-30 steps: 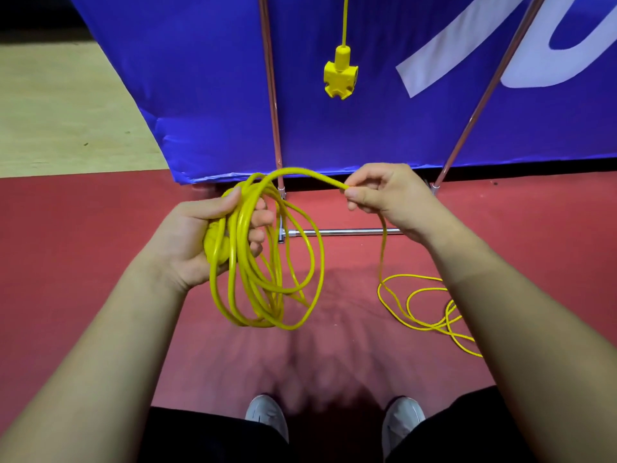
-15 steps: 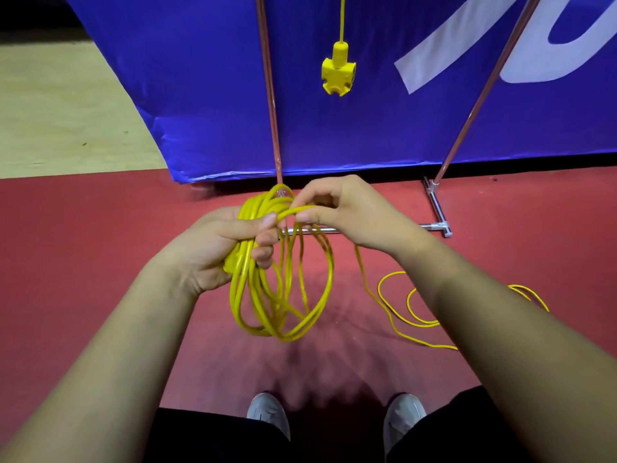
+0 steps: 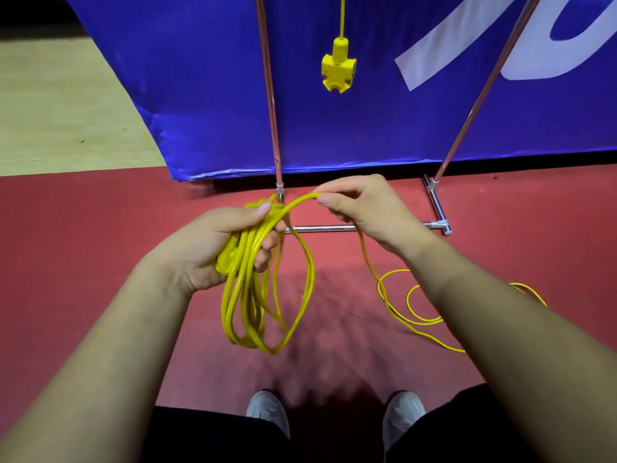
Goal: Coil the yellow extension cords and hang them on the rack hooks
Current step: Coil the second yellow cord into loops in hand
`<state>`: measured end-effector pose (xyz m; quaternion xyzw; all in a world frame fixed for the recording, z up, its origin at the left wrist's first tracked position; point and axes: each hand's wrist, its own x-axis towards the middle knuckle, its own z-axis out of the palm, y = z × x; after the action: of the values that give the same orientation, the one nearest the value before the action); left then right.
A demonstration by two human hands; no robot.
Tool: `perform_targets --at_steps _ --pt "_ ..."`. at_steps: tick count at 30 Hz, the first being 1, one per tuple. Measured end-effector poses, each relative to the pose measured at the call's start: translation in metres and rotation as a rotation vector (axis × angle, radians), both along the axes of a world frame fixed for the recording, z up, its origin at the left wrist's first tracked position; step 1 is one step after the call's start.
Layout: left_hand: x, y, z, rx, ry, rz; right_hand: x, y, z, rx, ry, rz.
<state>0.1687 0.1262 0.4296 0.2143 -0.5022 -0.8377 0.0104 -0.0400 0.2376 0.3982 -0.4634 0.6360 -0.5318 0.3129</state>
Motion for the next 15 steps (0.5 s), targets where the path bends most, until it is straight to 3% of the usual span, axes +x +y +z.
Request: perform_targets --at_steps 5,10,15 --pt "0.003 0.001 -0.001 0.023 0.083 -0.014 0.004 -0.005 0.010 -0.042 0.064 0.081" --pt "-0.002 0.003 0.012 0.038 0.181 0.232 -0.024 0.000 -0.032 0.176 0.230 0.064" --pt "-0.010 0.011 0.020 -0.123 0.250 0.518 -0.054 0.016 -0.091 0.438 0.056 -0.032"
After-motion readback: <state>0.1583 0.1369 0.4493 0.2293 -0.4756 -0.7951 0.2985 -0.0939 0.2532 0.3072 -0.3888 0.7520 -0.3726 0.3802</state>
